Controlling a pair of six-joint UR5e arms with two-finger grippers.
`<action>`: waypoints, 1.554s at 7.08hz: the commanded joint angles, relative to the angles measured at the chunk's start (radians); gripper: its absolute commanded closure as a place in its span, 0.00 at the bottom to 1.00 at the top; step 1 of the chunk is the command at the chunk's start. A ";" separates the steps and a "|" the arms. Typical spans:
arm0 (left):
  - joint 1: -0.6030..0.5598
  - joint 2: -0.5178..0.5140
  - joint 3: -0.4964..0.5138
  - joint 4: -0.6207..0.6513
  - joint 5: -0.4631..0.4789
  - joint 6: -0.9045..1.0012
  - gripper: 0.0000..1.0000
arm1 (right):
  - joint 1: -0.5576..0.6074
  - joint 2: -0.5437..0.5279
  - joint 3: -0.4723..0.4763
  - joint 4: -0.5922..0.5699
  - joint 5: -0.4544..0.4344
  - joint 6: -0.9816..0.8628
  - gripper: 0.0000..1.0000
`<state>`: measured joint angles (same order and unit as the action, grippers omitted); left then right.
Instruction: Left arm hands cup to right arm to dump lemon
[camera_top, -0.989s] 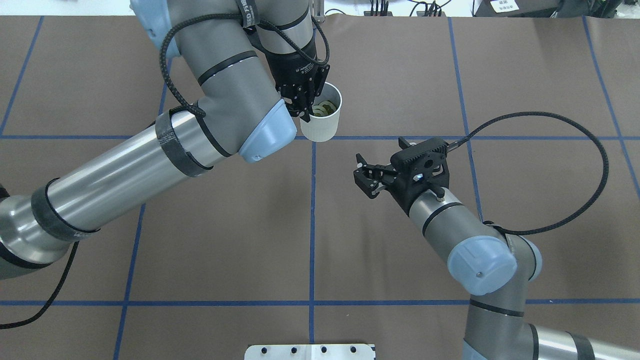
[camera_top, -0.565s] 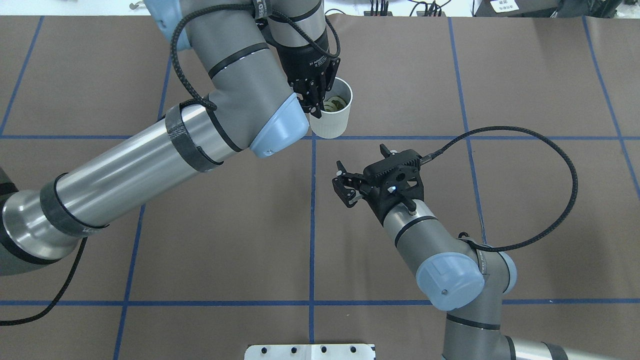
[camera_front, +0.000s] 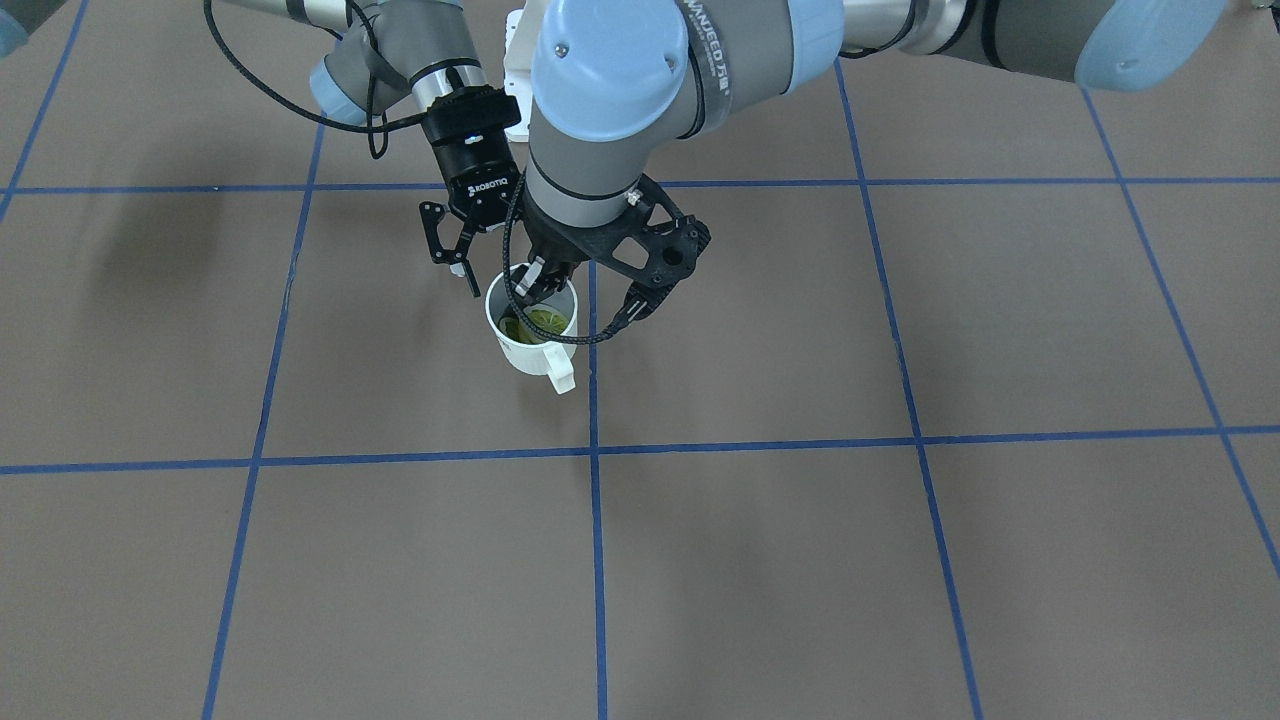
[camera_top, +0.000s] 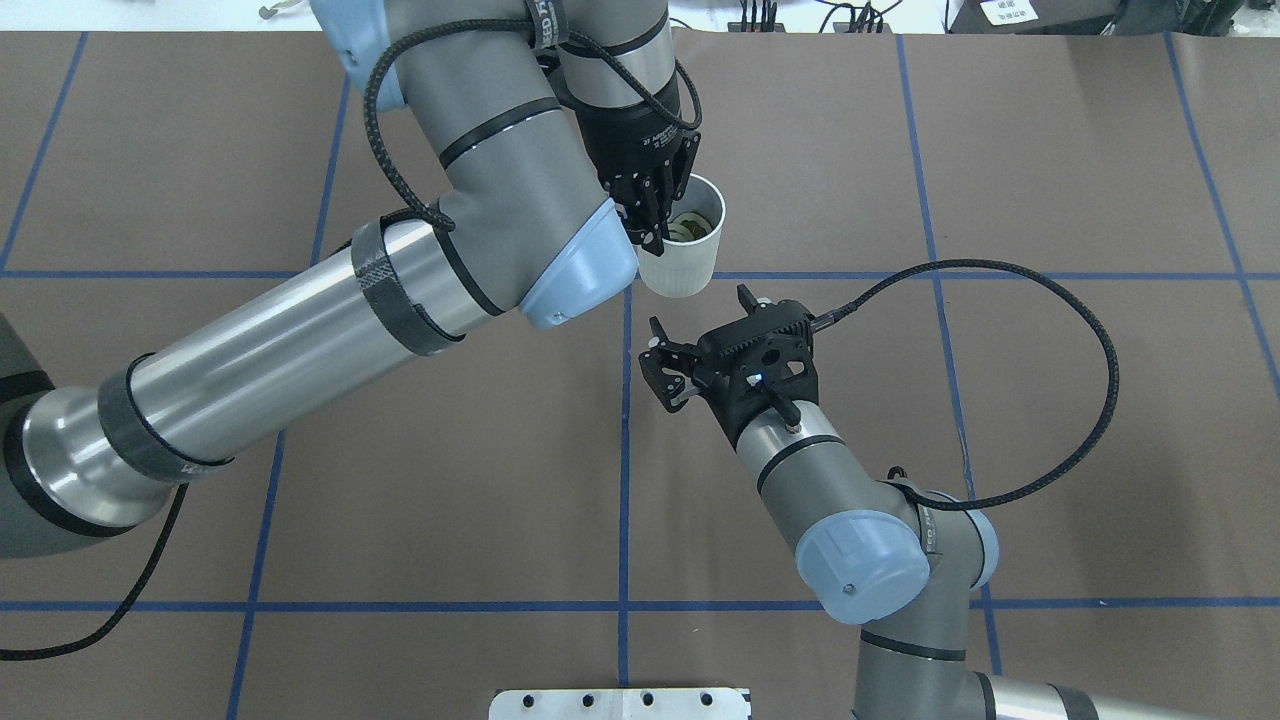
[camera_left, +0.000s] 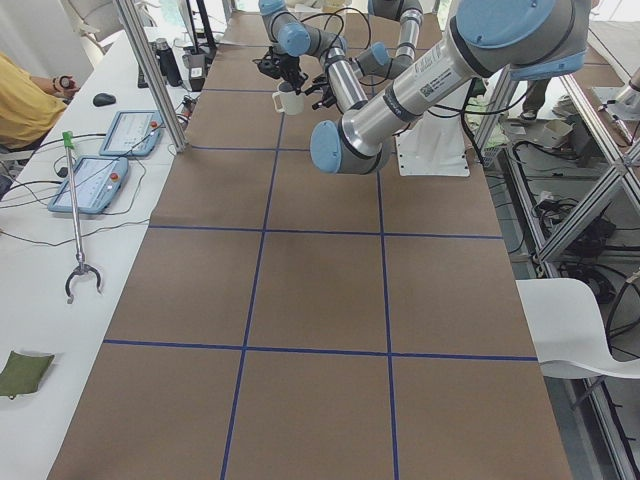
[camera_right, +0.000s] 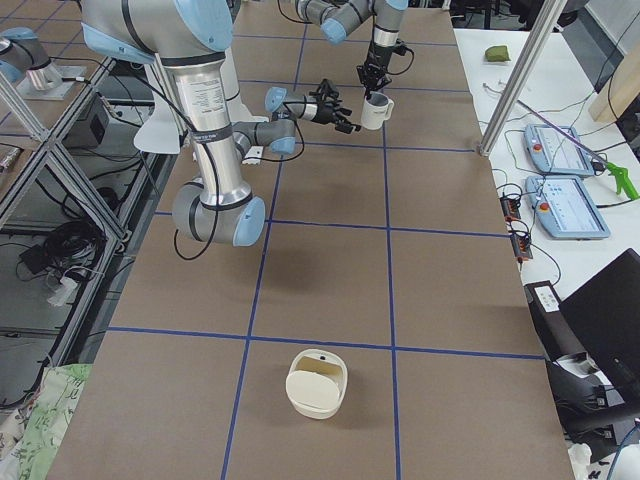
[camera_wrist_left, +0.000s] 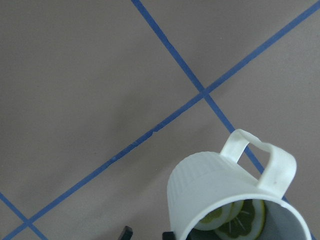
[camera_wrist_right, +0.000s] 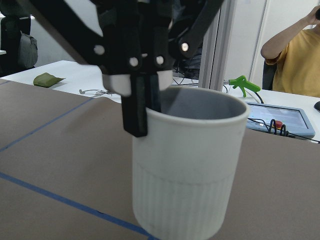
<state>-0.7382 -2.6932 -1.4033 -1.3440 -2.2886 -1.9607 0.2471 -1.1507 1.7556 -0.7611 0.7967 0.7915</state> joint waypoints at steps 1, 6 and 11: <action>0.009 0.000 -0.002 0.000 0.000 -0.004 1.00 | 0.001 0.008 -0.002 0.002 -0.008 0.000 0.00; 0.011 -0.004 -0.008 0.005 -0.037 -0.007 1.00 | 0.012 0.008 -0.002 0.003 -0.025 0.005 0.00; 0.013 -0.002 -0.028 0.003 -0.074 -0.021 1.00 | 0.014 0.008 -0.004 0.003 -0.037 0.074 0.00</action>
<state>-0.7256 -2.6958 -1.4269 -1.3396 -2.3508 -1.9815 0.2591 -1.1428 1.7521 -0.7578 0.7595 0.8590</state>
